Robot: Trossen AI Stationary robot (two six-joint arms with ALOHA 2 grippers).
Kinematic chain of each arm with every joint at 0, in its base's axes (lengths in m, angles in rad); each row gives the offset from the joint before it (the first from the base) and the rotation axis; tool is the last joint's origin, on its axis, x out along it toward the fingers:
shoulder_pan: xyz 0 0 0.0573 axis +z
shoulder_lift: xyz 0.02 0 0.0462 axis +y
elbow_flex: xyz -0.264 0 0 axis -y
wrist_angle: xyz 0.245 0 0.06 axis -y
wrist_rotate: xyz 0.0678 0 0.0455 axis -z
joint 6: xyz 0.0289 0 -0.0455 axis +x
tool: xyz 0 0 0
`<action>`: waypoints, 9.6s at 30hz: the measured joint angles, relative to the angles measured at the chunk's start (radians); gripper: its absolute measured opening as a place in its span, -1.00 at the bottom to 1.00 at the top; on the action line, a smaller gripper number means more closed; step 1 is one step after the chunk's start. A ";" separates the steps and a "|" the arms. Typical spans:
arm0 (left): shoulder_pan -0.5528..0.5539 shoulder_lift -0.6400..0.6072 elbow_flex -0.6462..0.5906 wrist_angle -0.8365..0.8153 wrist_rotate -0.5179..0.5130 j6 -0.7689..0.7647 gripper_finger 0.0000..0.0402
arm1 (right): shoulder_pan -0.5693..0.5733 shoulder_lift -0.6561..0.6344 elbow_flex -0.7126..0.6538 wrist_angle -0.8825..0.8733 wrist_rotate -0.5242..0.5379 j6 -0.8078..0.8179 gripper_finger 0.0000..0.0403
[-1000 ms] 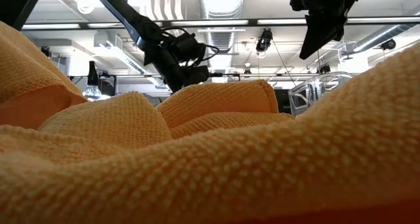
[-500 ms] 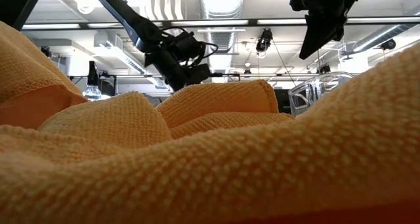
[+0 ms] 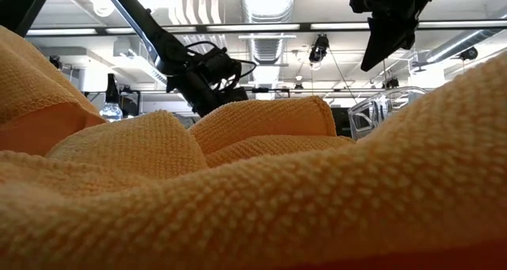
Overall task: Sort microfiber towel by color & place in baskets
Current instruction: Put the top center yellow towel into the left transparent bin
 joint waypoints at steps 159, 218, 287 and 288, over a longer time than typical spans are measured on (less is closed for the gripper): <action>-0.146 0.173 0.155 -0.113 -0.062 -0.157 -0.14 | 0.000 0.000 -0.014 -0.008 -0.006 -0.026 -0.94; -0.253 -0.463 0.152 -0.231 -0.043 -0.426 -0.99 | 0.000 0.000 -0.021 -0.008 0.004 -0.130 -0.94; -1.616 -0.522 0.153 -1.091 -0.726 -1.925 -0.99 | 0.000 0.000 -0.115 0.005 0.153 0.123 -0.94; -1.619 -0.509 0.153 -1.086 -0.723 -1.959 -0.99 | 0.000 0.000 -0.122 -0.010 0.151 0.124 -0.94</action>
